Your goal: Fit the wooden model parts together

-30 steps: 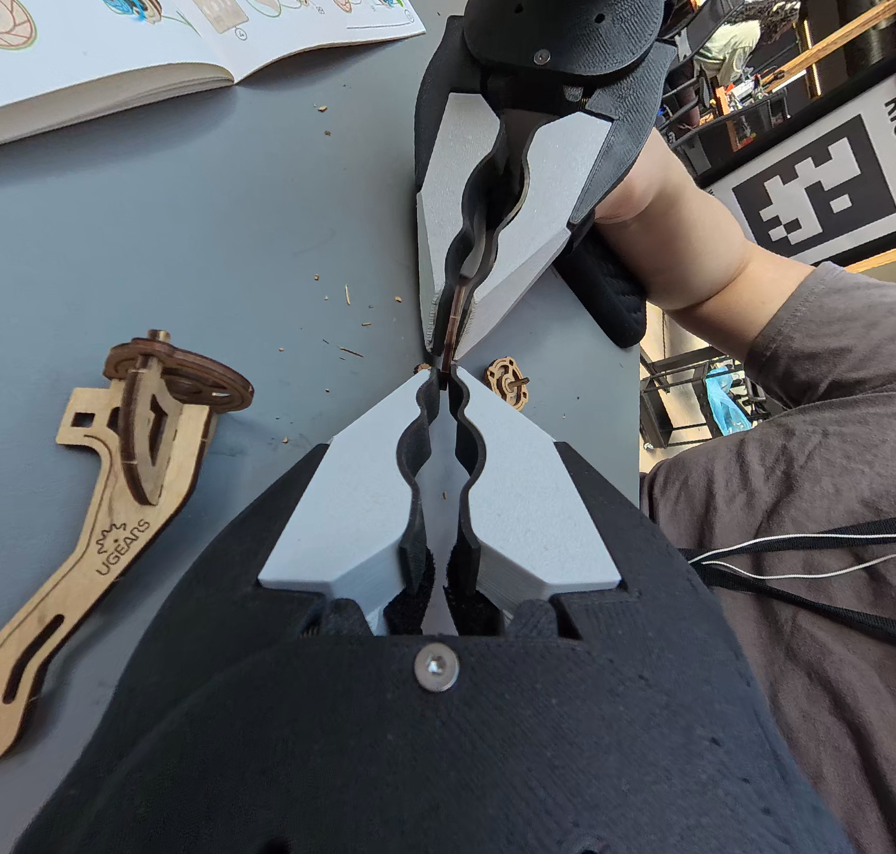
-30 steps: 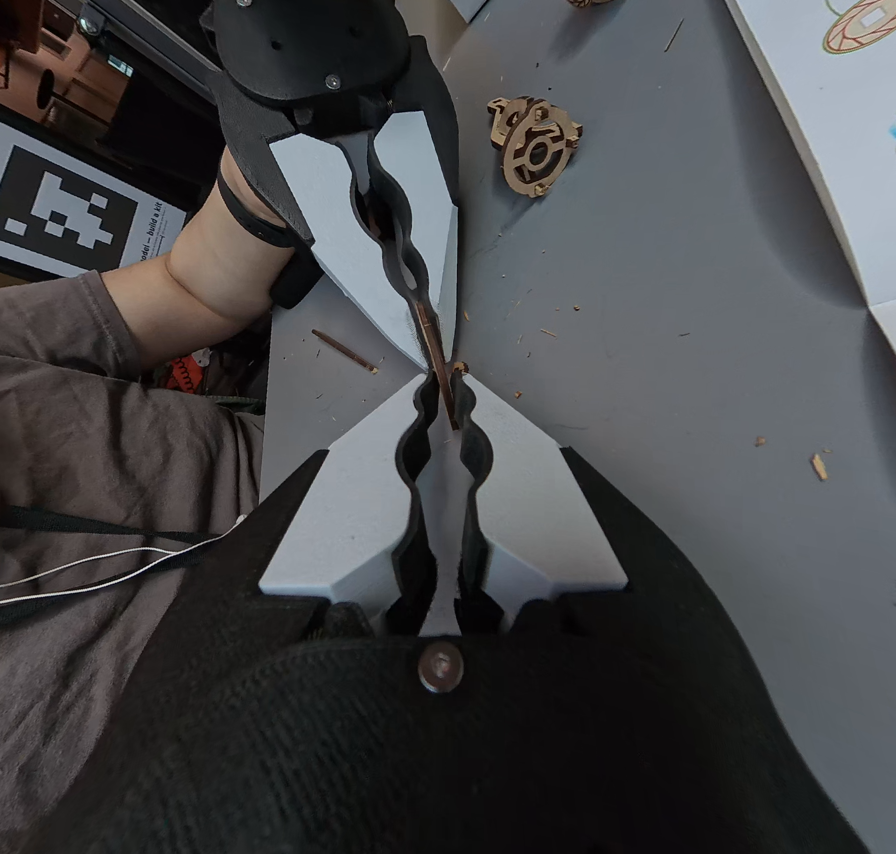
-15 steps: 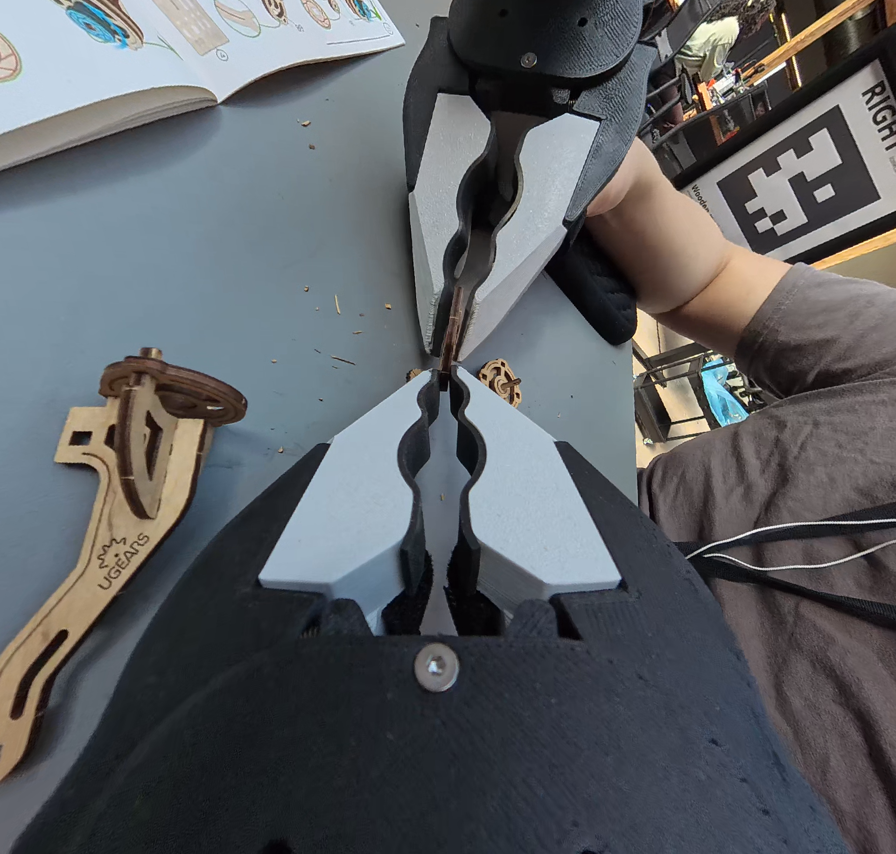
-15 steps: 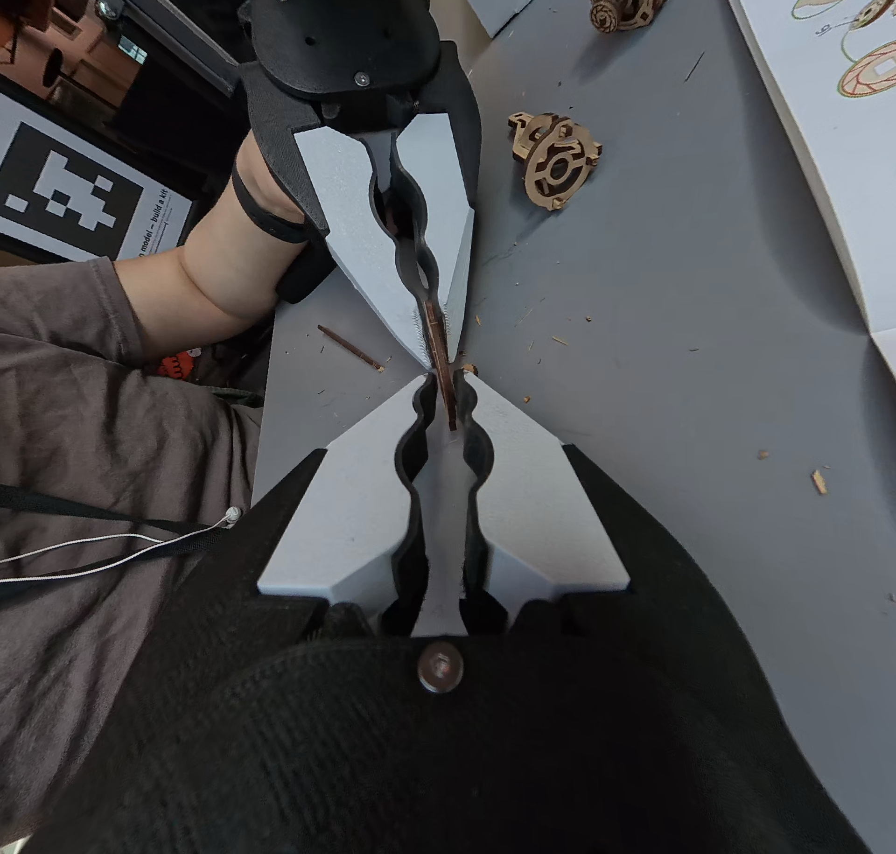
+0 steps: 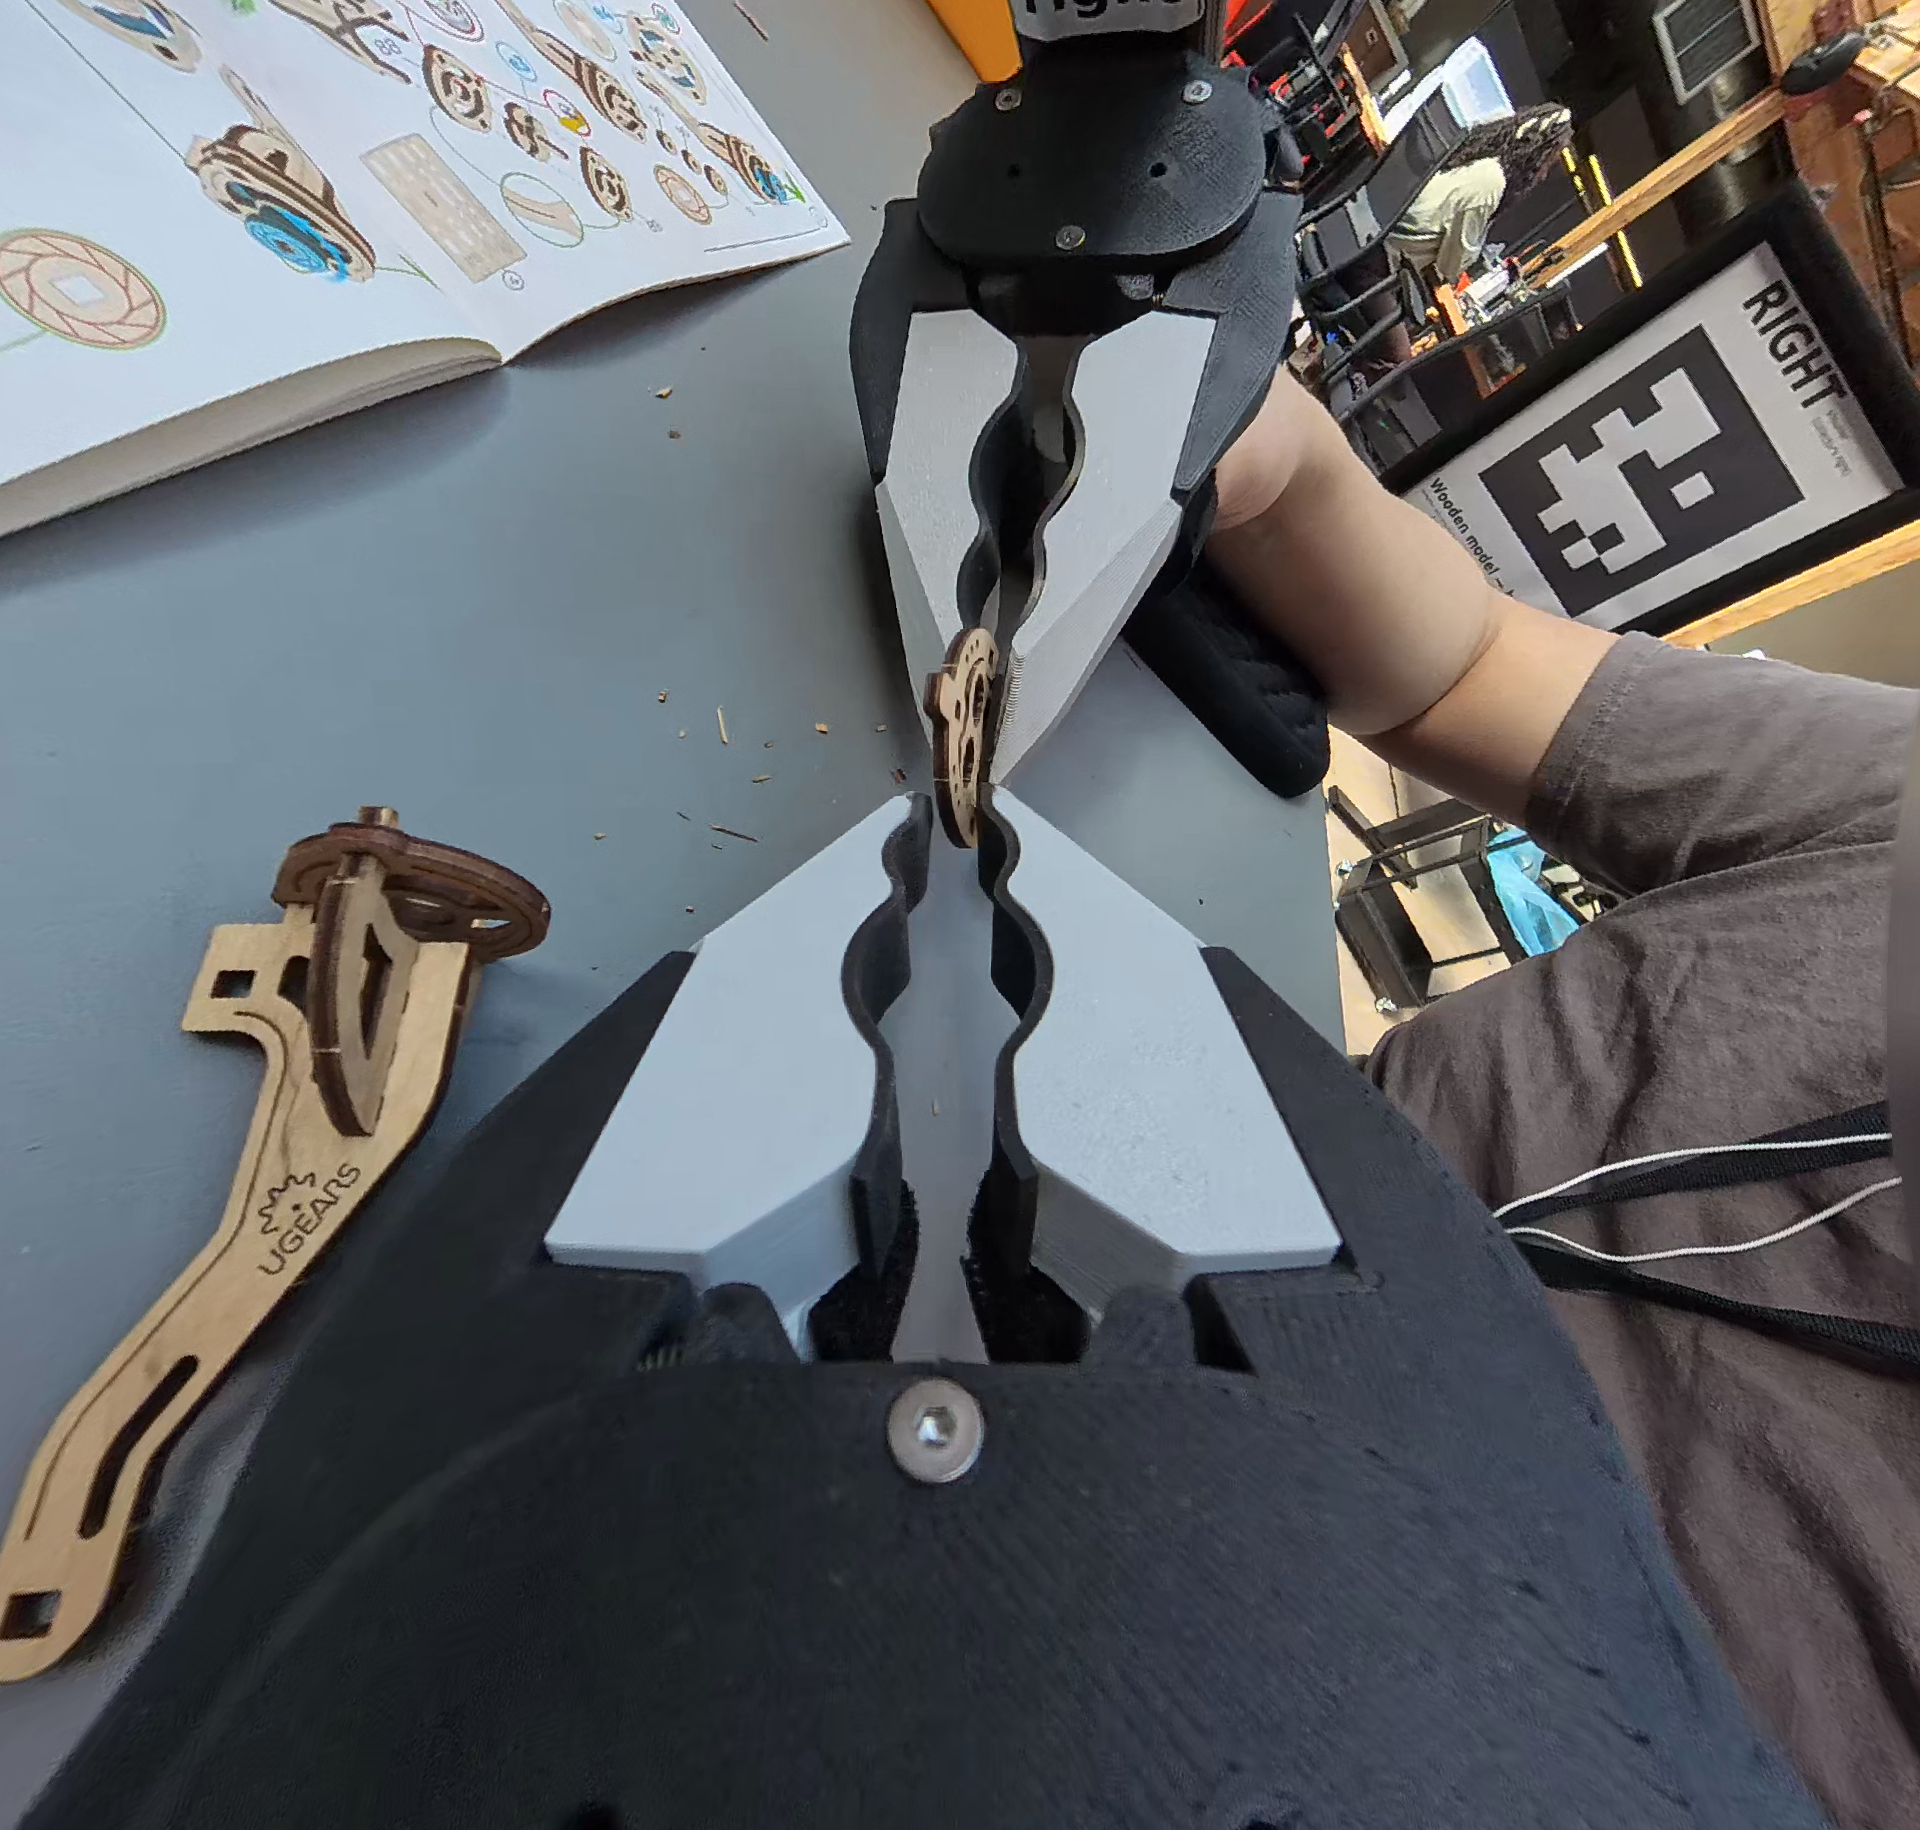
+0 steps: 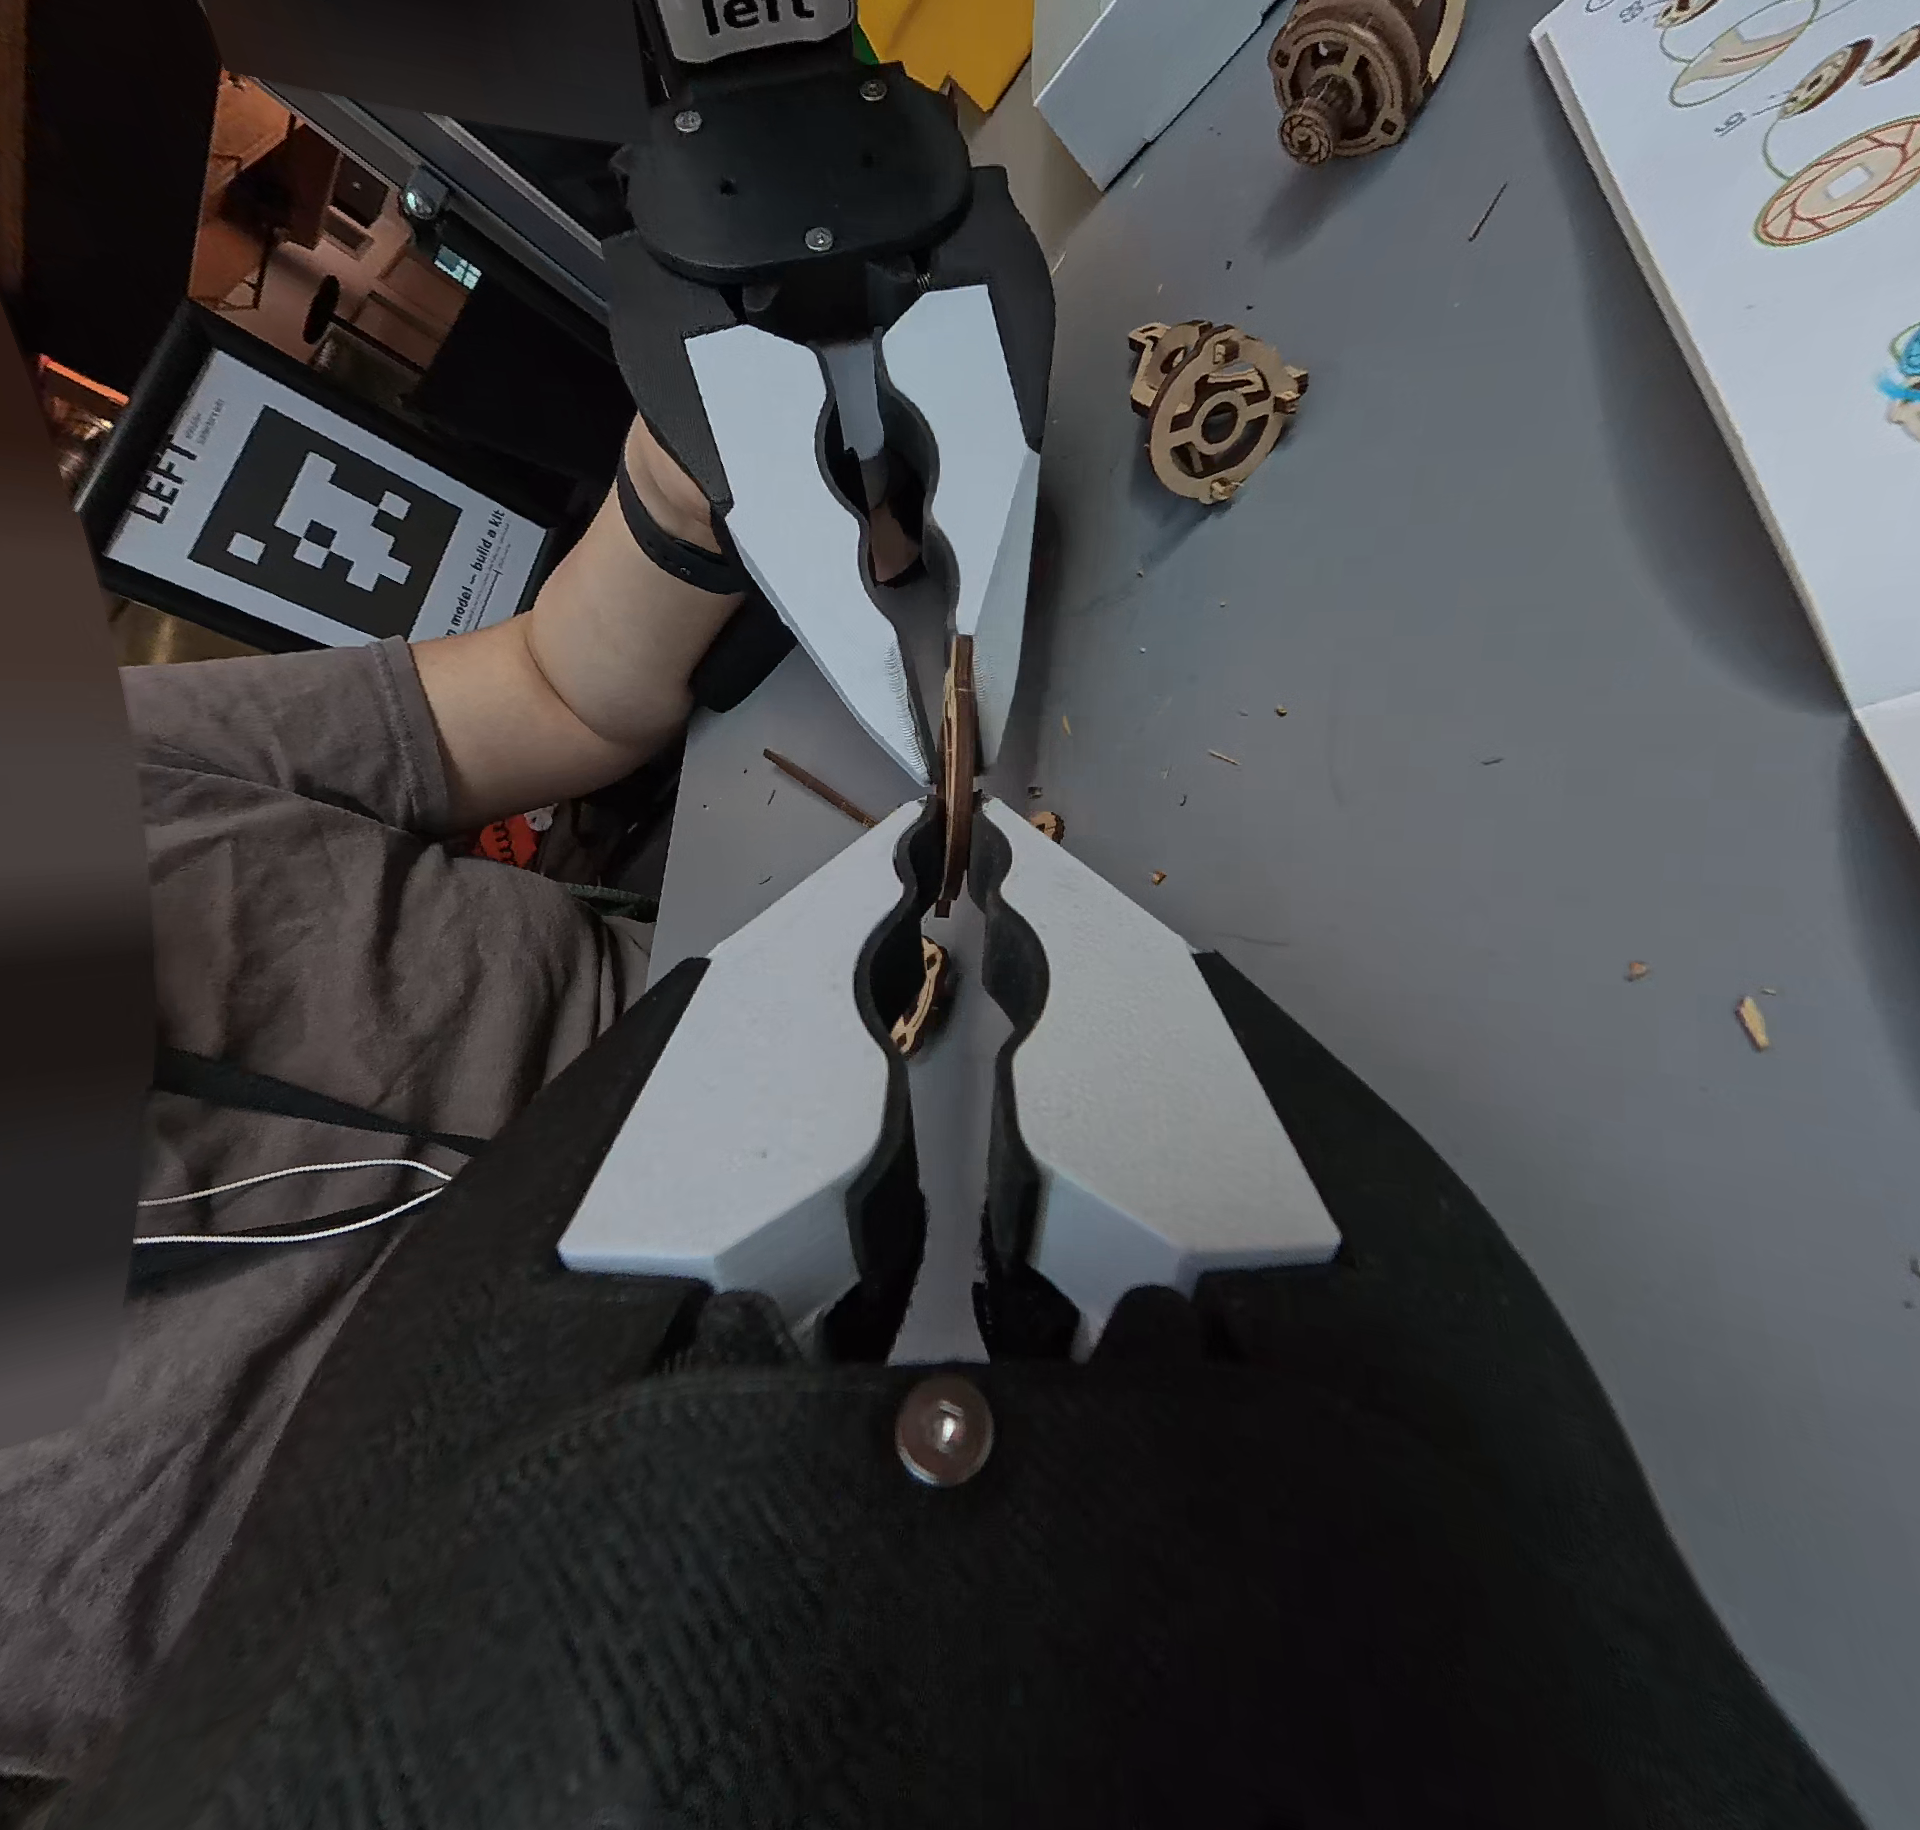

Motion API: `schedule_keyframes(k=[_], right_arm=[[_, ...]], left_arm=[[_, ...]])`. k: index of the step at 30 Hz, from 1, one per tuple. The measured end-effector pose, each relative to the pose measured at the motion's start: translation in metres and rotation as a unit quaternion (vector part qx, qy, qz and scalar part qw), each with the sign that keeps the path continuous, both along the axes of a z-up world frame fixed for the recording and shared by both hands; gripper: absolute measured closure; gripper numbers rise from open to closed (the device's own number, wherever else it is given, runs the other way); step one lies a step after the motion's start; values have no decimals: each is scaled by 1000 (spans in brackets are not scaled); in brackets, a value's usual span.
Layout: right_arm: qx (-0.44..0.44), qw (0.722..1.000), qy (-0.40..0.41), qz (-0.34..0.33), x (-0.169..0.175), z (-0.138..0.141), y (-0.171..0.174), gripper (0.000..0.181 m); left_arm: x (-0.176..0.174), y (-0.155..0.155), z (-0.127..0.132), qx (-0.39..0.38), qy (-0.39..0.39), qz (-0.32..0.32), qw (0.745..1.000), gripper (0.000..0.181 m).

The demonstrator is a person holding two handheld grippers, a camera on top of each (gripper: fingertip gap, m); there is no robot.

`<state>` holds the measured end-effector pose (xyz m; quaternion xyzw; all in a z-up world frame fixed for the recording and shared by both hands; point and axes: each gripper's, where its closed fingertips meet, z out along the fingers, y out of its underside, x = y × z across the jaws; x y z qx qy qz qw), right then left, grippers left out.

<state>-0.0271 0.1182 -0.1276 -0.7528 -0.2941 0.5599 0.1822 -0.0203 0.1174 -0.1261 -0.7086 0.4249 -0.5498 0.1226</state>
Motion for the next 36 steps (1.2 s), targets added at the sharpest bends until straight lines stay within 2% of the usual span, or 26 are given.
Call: schedule_keyframes(k=[6, 14, 19, 27, 36], right_arm=[[-10, 1000, 28, 4, 0, 7, -1, 180], [4, 1000, 0, -2, -1, 0, 0, 179], [-18, 1000, -10, -2, -1, -5, 1, 179], [-16, 998, -64, 0, -1, -19, 0, 179], [1, 999, -46, 5, -2, -14, -1, 179]], left_arm=[[1, -3, 9, -4, -23, -7, 1000, 180], [1, -2, 2, -17, -5, -3, 1000, 181], [1, -2, -4, -22, 8, 4, 1000, 180], [0, -4, -18, -14, 44, 13, 999, 180], [0, -4, -14, -26, 26, 2, 999, 180]])
